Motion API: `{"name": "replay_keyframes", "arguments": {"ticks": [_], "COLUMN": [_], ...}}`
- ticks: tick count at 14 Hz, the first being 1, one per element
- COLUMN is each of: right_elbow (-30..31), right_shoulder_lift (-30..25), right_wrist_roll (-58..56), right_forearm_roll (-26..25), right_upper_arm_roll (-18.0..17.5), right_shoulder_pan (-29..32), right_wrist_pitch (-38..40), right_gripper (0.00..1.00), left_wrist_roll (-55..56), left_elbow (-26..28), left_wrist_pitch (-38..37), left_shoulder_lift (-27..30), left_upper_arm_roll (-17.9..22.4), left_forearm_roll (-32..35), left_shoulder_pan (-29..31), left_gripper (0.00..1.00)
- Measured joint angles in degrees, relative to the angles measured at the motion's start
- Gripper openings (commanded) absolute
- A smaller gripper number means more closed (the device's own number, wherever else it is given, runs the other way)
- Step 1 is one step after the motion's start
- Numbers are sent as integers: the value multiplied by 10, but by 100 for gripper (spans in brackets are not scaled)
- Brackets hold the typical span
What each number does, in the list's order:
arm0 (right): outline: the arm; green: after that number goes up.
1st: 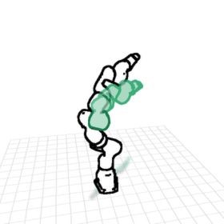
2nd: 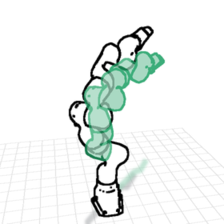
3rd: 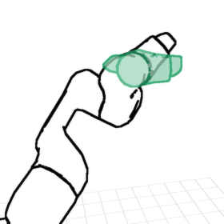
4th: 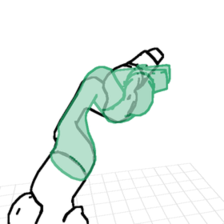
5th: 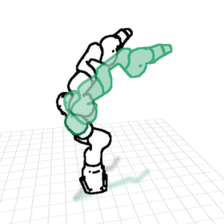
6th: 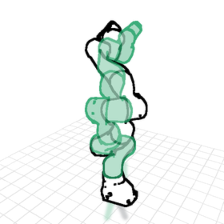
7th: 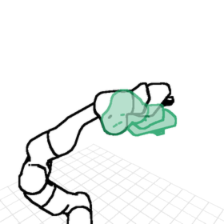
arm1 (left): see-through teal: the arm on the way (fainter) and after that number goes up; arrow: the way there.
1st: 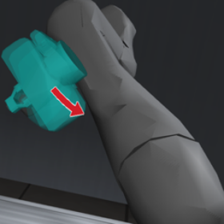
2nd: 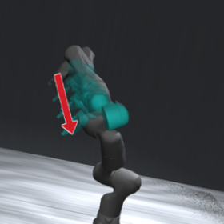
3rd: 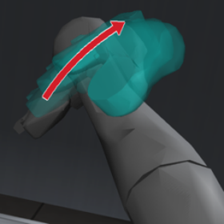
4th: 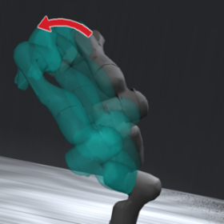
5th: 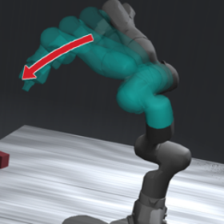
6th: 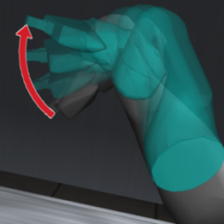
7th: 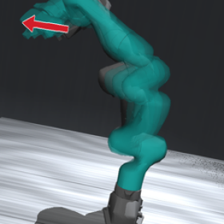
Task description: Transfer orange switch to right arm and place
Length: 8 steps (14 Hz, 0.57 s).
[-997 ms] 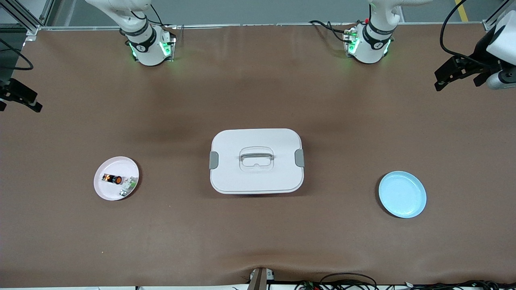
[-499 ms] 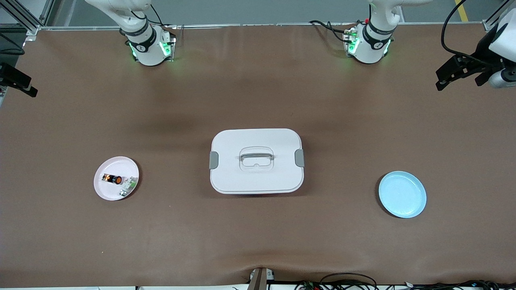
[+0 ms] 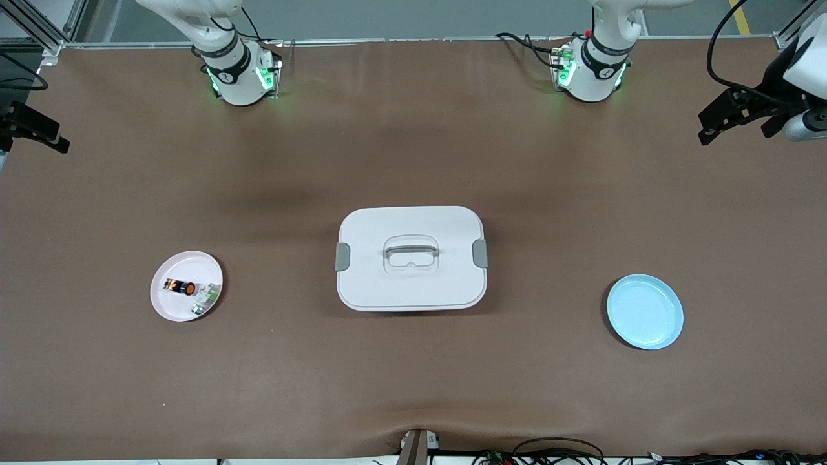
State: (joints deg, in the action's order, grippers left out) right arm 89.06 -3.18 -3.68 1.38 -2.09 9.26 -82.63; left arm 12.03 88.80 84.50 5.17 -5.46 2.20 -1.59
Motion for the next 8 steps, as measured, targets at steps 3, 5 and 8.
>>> {"name": "replay_keyframes", "arguments": {"ticks": [3,5,8], "right_elbow": [0,0,0], "right_shoulder_lift": [2,4,7], "right_wrist_roll": [0,0,0], "right_forearm_roll": [0,0,0], "right_upper_arm_roll": [0,2,7], "right_shoulder_pan": [0,0,1], "right_wrist_pitch": [0,2,4], "right_gripper": [100,100,100], "left_wrist_roll": [0,0,0], "left_elbow": [-2,-3,-8], "left_wrist_pitch": [0,0,-3], "left_shoulder_lift": [0,0,0], "left_upper_arm_roll": [0,0,0], "left_forearm_roll": [0,0,0], "left_shoulder_pan": [0,0,0], "left_gripper": [100,100,100]}}
